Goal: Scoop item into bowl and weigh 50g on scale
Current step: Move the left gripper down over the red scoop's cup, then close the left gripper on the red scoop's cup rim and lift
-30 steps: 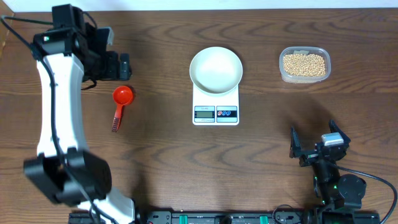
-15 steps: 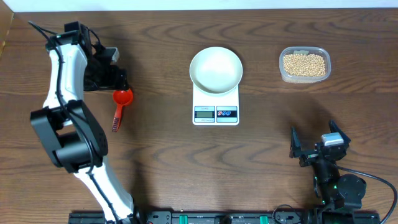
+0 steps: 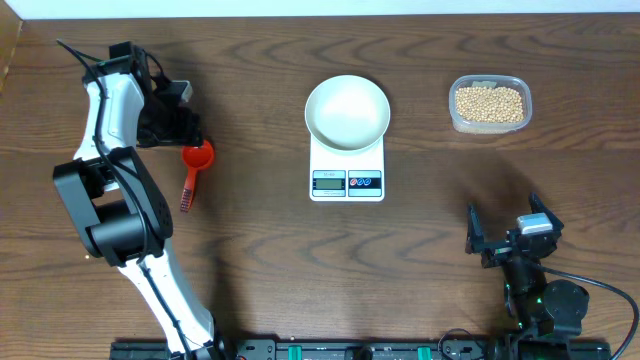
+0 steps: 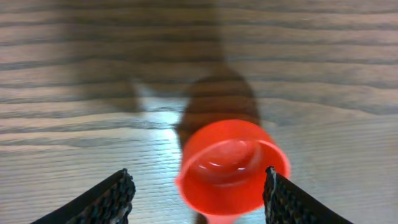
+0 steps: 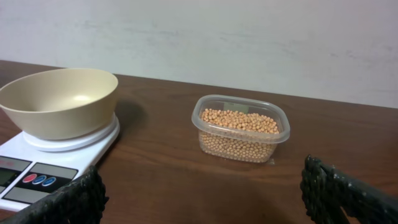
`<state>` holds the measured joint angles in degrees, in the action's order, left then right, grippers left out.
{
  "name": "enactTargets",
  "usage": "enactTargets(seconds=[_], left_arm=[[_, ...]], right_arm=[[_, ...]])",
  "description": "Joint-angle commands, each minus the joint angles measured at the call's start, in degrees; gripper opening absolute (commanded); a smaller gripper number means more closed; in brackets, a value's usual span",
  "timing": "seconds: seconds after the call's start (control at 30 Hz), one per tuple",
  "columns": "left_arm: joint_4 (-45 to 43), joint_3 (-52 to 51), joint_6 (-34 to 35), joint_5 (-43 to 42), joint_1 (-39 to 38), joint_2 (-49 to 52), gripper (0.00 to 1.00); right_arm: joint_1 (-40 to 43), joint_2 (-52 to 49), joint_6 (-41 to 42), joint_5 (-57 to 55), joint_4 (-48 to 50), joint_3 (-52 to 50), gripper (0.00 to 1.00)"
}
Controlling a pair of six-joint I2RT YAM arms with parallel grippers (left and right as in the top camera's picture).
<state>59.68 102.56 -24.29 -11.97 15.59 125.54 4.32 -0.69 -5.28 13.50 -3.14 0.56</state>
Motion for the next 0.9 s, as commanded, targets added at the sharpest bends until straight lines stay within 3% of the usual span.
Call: enactTargets(seconds=[0.0,0.5,0.87], left_arm=[[-0.2,-0.2,-0.8,1.7,1.7,0.0,0.67],[-0.9,-1.4,-3.4,-0.8,1.9,0.0,0.63],[-4.9,-6.3,-3.5,-2.0,1.7,0.1,0.53]], right_arm=[[-0.3,0.3,-0.6,0.0,0.0,-0.2,0.99],[-0.3,0.3,-0.6,0.0,0.0,-0.2,0.99],[-0.3,0.3,-0.6,0.0,0.0,-0.2,0.99]])
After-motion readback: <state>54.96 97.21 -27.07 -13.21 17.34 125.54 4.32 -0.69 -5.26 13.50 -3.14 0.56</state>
